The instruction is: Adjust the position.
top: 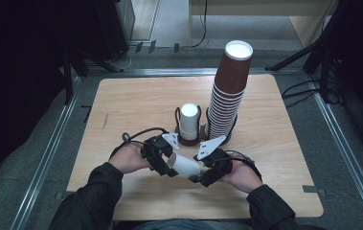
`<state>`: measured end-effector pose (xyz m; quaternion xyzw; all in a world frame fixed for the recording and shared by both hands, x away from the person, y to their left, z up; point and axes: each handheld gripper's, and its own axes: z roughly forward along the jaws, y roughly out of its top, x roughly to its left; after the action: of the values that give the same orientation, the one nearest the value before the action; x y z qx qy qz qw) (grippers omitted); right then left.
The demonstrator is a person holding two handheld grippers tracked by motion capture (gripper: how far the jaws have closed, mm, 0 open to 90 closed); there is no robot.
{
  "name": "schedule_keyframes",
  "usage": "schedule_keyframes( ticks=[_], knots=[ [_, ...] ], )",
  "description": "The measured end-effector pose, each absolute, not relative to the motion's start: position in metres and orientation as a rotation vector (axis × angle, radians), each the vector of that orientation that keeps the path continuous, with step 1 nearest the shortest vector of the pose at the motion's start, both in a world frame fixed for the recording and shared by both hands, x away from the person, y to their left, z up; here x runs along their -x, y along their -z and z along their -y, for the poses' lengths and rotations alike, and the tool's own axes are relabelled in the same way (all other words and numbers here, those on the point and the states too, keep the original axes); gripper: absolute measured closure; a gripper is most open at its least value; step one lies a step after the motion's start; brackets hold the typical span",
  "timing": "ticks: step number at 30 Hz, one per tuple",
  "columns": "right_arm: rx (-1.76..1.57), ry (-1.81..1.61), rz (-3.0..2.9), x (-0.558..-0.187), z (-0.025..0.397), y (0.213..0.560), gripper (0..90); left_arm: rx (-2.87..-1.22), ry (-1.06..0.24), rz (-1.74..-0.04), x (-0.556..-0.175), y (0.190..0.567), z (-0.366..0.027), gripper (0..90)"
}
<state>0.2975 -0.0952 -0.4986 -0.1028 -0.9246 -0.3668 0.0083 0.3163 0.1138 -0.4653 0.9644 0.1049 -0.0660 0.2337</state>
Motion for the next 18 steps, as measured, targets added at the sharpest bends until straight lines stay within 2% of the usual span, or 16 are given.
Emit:
schedule_keyframes(
  ticks=[6,14,18],
  knots=[
    [0.265,1.111,2.914,-0.293,0.087,0.502,26.4,-2.664,0.181,-0.250,-0.312,0.466,-0.106,32.3],
    [0.243,1.107,2.906,-0.291,0.086,0.500,34.7,-2.663,0.191,-0.233,-0.310,0.467,-0.102,31.6],
    [0.233,1.106,2.904,-0.290,0.086,0.499,34.8,-2.649,0.203,-0.235,-0.311,0.466,-0.103,27.8]
  ],
)
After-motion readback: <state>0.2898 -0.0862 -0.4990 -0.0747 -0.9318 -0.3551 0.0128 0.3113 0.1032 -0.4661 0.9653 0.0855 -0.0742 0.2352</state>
